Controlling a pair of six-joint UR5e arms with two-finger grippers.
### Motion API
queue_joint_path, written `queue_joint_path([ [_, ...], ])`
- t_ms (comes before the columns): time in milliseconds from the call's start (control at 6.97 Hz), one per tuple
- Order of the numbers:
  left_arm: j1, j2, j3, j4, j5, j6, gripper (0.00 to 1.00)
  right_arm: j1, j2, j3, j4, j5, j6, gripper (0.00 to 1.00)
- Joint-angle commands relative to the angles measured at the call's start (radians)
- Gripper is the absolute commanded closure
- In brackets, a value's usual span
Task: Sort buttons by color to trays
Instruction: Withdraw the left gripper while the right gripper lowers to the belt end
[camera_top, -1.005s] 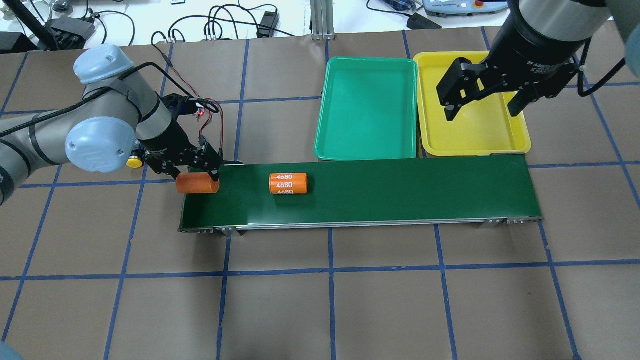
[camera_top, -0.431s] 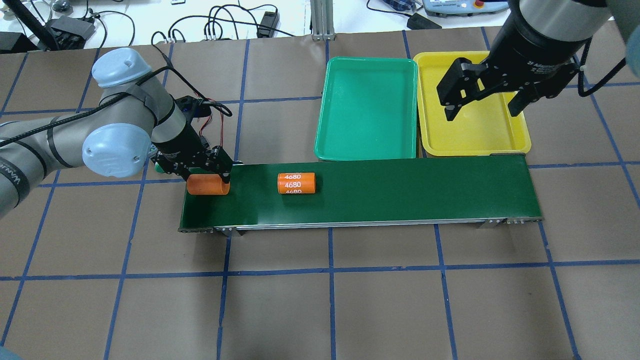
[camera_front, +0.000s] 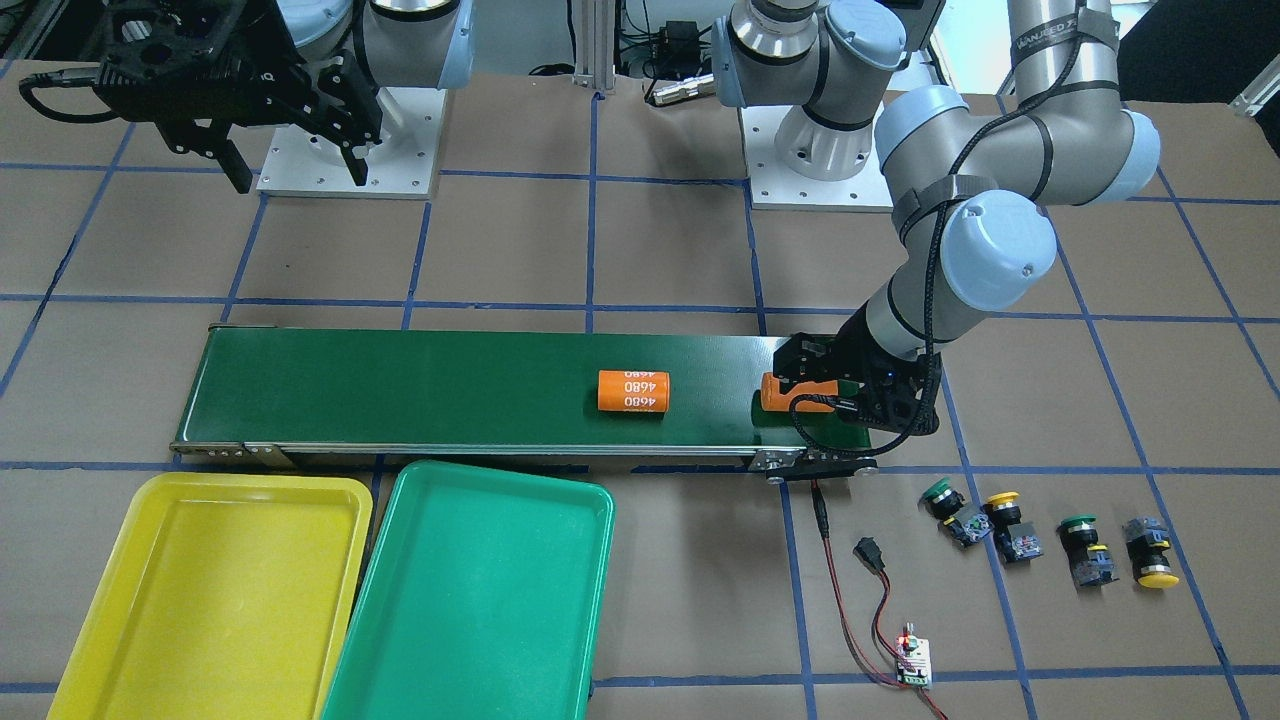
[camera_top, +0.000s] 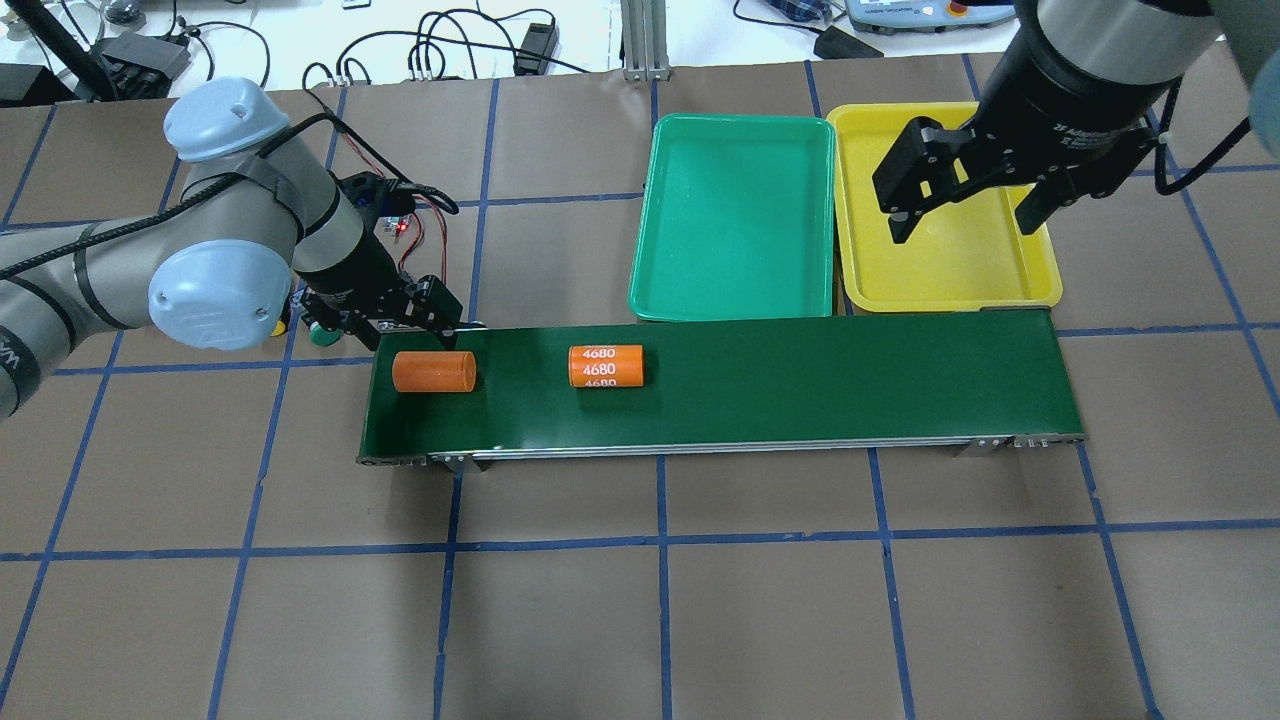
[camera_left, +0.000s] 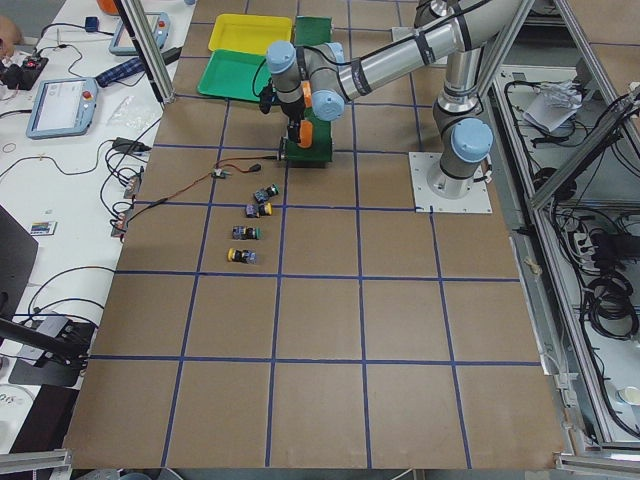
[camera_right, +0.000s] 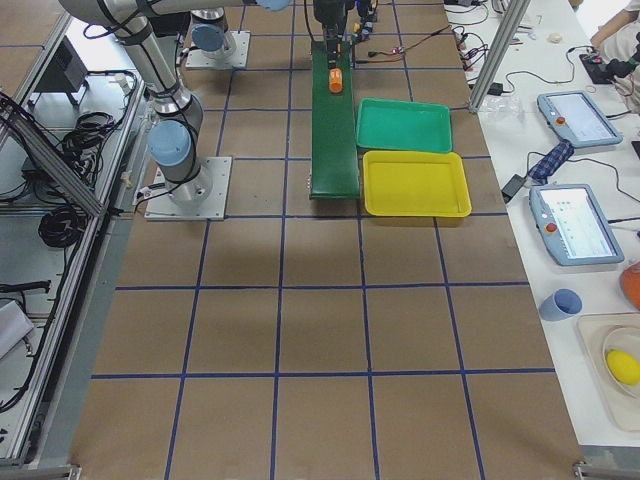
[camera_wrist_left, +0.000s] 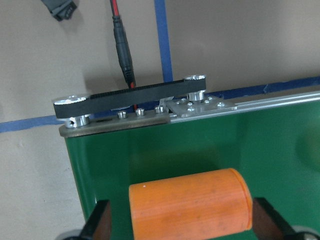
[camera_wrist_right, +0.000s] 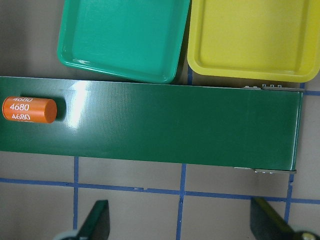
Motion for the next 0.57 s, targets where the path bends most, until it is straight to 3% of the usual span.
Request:
queue_joint_path([
  [0, 0.133, 0.028, 0.057, 0.000, 0.064, 0.012, 0.00, 0.000, -0.001, 0.005, 0.000, 0.000, 0.000, 0.00],
  [144, 0.239, 0.023, 0.089, 0.003, 0.064, 0.032, 0.00, 0.000, -0.001, 0.005, 0.000, 0.000, 0.000, 0.00],
  [431, 0.329, -0.054, 0.219, 0.014, 0.096, 0.250, 0.00, 0.000, -0.001, 0.005, 0.000, 0.000, 0.000, 0.00],
])
